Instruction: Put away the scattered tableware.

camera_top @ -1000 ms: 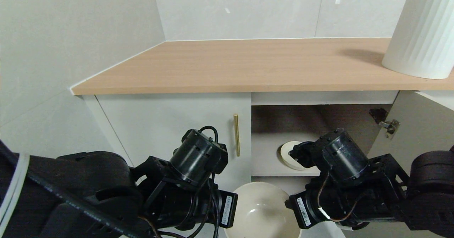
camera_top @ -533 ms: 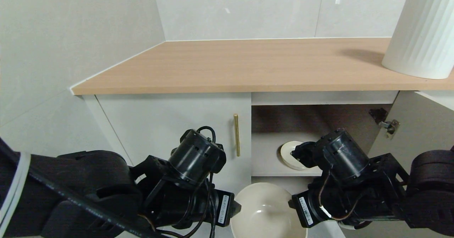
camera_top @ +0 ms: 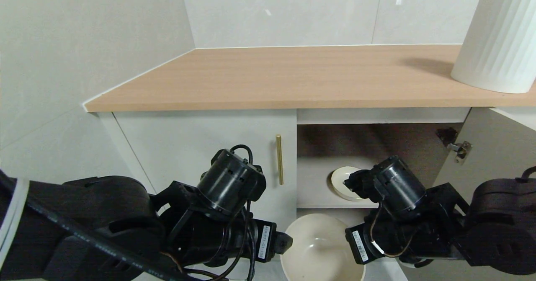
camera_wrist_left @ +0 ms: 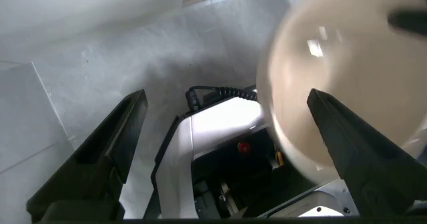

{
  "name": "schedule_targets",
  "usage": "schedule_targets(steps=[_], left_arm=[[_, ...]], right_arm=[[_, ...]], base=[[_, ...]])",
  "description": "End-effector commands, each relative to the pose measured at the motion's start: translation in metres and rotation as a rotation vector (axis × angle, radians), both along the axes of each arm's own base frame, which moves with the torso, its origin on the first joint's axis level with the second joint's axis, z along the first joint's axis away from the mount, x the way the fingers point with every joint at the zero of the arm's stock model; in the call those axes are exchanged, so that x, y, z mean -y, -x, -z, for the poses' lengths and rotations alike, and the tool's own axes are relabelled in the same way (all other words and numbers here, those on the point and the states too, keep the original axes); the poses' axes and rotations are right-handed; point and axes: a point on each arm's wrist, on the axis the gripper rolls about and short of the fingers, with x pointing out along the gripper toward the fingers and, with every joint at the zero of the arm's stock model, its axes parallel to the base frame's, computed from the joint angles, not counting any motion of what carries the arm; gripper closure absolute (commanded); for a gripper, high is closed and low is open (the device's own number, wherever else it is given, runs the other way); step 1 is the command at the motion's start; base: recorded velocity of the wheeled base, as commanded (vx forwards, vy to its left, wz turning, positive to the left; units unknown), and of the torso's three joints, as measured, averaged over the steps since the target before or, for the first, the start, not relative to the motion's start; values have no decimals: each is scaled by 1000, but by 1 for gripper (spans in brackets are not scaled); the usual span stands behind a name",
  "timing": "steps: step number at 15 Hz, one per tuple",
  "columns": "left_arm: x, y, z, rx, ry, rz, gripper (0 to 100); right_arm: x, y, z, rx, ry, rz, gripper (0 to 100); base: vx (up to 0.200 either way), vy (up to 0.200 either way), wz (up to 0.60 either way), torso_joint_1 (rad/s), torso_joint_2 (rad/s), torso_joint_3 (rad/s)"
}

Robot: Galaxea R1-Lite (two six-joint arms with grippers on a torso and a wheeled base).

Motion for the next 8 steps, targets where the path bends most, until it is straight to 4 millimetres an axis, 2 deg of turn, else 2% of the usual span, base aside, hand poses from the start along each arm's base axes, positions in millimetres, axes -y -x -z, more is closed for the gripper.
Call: schedule_targets(steps=[1, 3, 8], left_arm=[[-1, 0, -2, 7, 7, -2, 0], [-1, 0, -3, 10, 6, -4, 0], [-2, 1, -6, 16, 13, -6, 0]], right_arm=[[6, -18, 17, -2, 77, 93, 100], [18, -44, 25, 44, 95, 208, 100], [38, -91, 37, 195, -18, 358, 100]], base=[[0, 0, 0, 0, 0, 0], [0, 0, 0, 0, 0, 0], [0, 0, 0, 0, 0, 0]])
